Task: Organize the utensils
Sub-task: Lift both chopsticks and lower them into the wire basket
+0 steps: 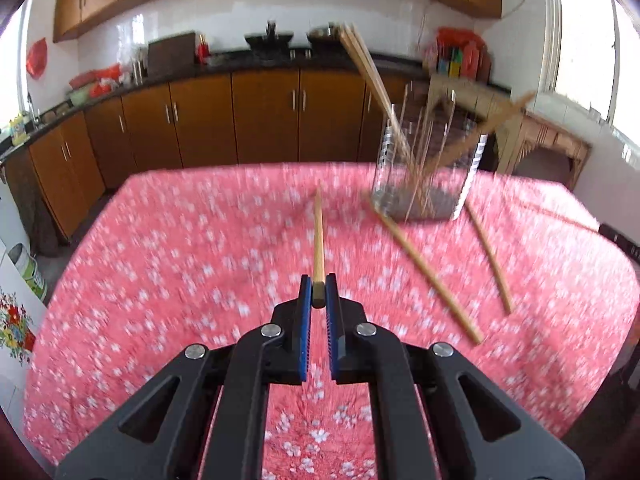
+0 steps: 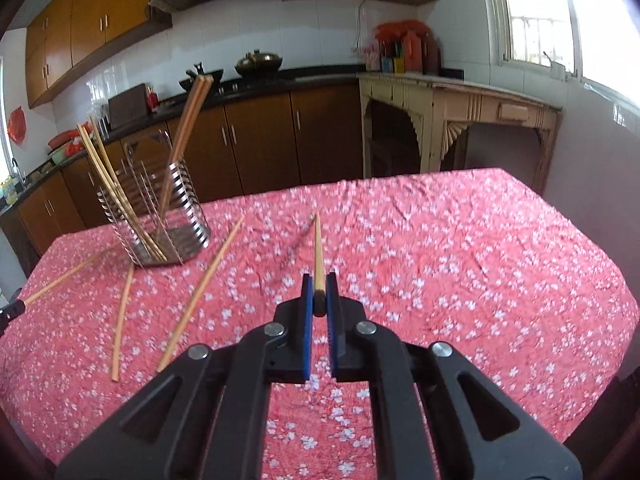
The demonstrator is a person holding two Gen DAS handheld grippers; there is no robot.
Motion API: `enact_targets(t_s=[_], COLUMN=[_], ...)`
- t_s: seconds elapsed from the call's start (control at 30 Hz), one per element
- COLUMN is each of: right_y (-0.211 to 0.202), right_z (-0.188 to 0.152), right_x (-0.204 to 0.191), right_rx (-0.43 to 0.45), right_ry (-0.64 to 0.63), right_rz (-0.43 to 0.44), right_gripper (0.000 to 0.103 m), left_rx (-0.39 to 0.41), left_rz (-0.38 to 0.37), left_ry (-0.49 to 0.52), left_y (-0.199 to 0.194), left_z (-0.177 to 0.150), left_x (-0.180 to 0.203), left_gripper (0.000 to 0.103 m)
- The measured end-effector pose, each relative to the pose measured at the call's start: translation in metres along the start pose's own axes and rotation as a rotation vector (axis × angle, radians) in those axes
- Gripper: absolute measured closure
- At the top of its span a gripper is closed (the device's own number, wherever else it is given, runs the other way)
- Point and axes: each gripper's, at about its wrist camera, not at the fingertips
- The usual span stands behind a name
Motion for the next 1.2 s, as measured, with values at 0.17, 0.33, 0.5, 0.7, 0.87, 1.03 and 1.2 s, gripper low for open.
enact_targets(t_s=[0.17, 0.33, 0.5, 0.7, 0.87, 1.03, 1.2], right_y=[-0.018, -0.031, -0.039, -0.048, -0.059, -0.072, -0.082], right_z=[0.021, 0.049, 0.073, 0.094, 0.107, 0.117, 0.126], right_x=[-0.003, -0.001, -0.002, -0.005, -0.009, -0.012, -0.018], right_rx=[0.087, 0.175, 0.237, 0.279, 0.307, 0.32, 0.326], right_ry=[-0.011, 0.004, 0.016, 0.021, 0.009, 0.011, 0.007], right_rz=[0.01, 0.012, 0.018, 0.034, 0.053, 0.096, 0.143], right_gripper=[0.096, 0.096, 0.096, 0.096, 0.096, 0.096, 0.096], left_rx=[0.115, 0.197, 0.234, 0.264, 0.288, 0.306, 0.33], left_rz=[-0.009, -0.011, -0.005, 0.009, 0.011, 0.005, -0.004], left_ry=[-0.03, -0.045, -0.06, -0.069, -0.062, -0.051, -0.036], left_y=[-0.022, -0.033, -0.031, -0.034, -0.041, -0.049, -0.058], left_z=[0.031, 0.063, 0.089, 0.105, 0.114, 0.119, 0.124], left_x=[0.0, 0.002, 0.002, 0.006, 0.008, 0.012, 0.016], left_gripper=[0.096, 0.096, 0.096, 0.096, 0.096, 0.096, 0.096])
Point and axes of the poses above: each gripper's, at about its wrist camera, not at the fingertips, and y roughly the way its jaws point, x to its right, z to its top, and after that the axes turned 5 degrees about -y, right-handed
